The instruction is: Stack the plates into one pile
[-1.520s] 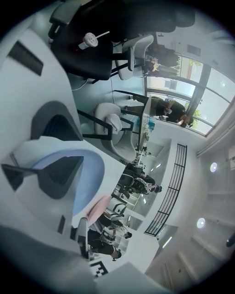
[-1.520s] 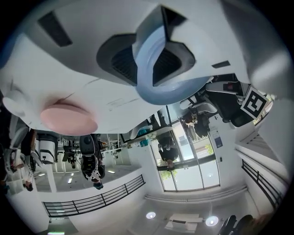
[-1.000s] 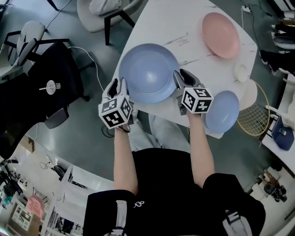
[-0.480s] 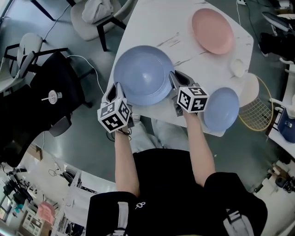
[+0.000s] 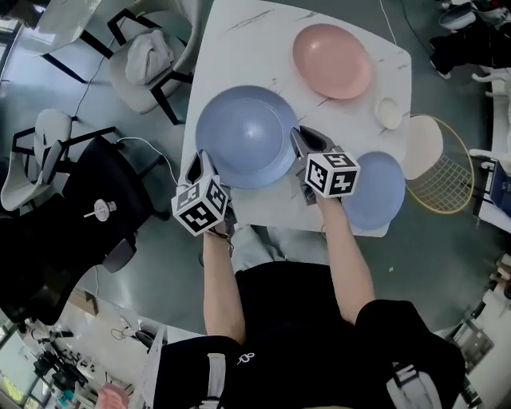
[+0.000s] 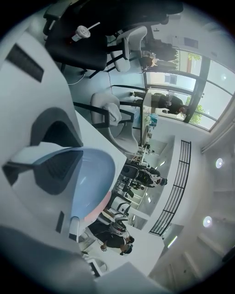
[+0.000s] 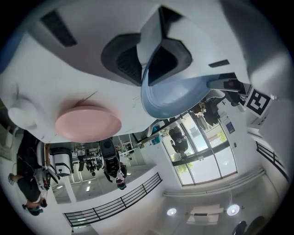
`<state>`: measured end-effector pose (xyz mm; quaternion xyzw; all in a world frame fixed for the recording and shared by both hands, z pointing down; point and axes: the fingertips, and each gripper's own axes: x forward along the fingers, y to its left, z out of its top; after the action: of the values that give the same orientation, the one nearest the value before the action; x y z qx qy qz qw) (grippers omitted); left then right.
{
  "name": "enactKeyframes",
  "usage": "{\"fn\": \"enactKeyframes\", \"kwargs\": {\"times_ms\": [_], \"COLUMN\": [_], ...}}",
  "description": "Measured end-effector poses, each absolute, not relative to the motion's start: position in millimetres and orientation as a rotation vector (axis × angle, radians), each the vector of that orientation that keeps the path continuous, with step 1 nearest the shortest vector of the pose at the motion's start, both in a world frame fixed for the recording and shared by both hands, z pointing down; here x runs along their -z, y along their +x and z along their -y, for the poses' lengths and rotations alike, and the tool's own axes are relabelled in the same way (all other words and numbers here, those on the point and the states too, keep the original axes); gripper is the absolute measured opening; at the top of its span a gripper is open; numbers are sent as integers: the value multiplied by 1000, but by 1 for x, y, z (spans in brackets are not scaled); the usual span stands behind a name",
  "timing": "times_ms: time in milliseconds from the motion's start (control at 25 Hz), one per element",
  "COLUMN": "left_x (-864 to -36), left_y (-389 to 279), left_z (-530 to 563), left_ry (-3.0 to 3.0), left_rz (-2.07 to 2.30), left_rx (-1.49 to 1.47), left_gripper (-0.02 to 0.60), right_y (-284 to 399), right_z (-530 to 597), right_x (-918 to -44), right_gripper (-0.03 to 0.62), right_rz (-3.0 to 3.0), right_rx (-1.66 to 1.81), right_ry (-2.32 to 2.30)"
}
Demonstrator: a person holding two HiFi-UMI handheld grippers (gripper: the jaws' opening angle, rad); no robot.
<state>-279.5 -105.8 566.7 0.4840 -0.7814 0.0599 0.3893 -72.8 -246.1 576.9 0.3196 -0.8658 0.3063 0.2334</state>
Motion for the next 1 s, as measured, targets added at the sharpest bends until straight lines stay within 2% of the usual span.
{"fn": "enactKeyframes", "kwargs": {"times_ms": [560,1000], "left_x": [-542,-539], "left_y": [-210,-178], "left_z": [251,352], "left_ry": [1496,1587], "left_rz": [1867,1834], "left_rx": [-191,-222], "left_gripper": [37,34], "right_y": [23,62], "right_z": [339,416], "right_x": [-559,-563], "right_gripper": [55,66], "right_rz": [2321,2300], "right_rx": [-858,-892], "right_ry": [1160,1205]}}
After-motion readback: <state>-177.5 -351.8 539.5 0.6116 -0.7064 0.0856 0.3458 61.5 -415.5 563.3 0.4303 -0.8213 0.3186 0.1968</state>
